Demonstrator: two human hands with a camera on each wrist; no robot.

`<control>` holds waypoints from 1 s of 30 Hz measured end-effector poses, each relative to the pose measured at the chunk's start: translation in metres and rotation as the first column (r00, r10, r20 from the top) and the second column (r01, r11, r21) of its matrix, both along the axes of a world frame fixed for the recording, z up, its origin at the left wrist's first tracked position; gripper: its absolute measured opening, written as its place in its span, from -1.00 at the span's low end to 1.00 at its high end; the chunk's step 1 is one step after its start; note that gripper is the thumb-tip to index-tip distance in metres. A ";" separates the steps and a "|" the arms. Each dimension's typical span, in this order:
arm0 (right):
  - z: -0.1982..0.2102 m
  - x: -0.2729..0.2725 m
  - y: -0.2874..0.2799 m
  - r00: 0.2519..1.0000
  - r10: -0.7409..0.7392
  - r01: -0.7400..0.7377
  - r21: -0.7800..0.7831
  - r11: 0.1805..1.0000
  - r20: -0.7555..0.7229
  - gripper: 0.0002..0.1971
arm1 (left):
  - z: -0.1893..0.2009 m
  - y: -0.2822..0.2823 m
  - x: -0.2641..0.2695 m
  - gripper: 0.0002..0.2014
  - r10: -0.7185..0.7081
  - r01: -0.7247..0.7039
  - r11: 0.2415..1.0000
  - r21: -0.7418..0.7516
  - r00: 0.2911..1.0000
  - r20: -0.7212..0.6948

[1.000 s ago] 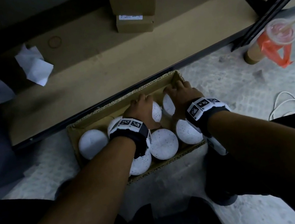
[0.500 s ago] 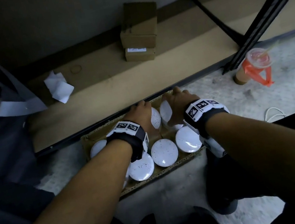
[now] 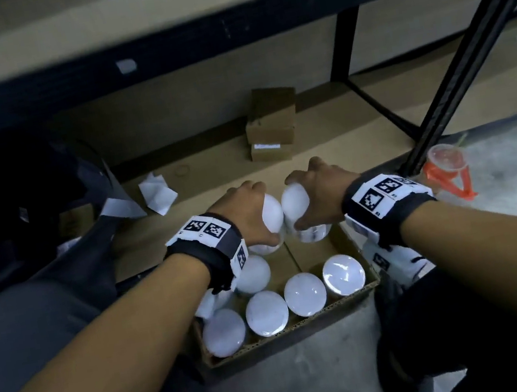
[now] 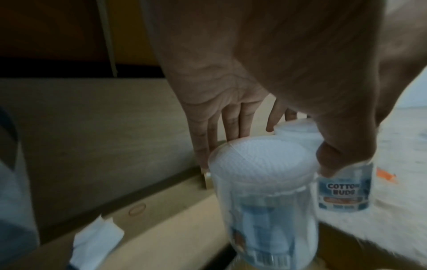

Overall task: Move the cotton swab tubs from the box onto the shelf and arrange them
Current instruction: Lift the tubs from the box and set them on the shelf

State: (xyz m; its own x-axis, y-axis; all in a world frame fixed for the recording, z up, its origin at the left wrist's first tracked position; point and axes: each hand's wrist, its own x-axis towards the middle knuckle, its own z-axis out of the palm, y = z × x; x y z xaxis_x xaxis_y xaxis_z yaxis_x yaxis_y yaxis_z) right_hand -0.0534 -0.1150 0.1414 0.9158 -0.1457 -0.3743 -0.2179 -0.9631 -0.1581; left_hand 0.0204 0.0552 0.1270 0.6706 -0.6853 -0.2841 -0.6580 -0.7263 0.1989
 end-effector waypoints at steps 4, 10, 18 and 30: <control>0.043 -0.010 0.004 0.992 0.070 -0.070 0.004 0.998 0.101 -0.12 | 0.037 0.011 -0.001 -0.22 -0.016 0.017 1.000 -0.016 0.998 0.069; 0.100 -0.019 0.018 0.966 0.097 -0.108 0.033 0.994 0.241 -0.21 | 0.092 0.032 -0.001 -0.27 0.003 0.010 0.997 -0.077 0.987 0.162; 0.174 -0.022 0.031 0.887 0.149 -0.199 0.070 0.977 0.437 -0.25 | 0.177 0.064 -0.013 -0.35 0.032 0.017 0.988 -0.155 0.952 0.306; 0.272 -0.004 0.052 0.756 0.174 -0.257 0.042 0.965 0.631 -0.41 | 0.293 0.097 -0.016 -0.32 0.095 -0.018 0.986 -0.163 0.872 0.480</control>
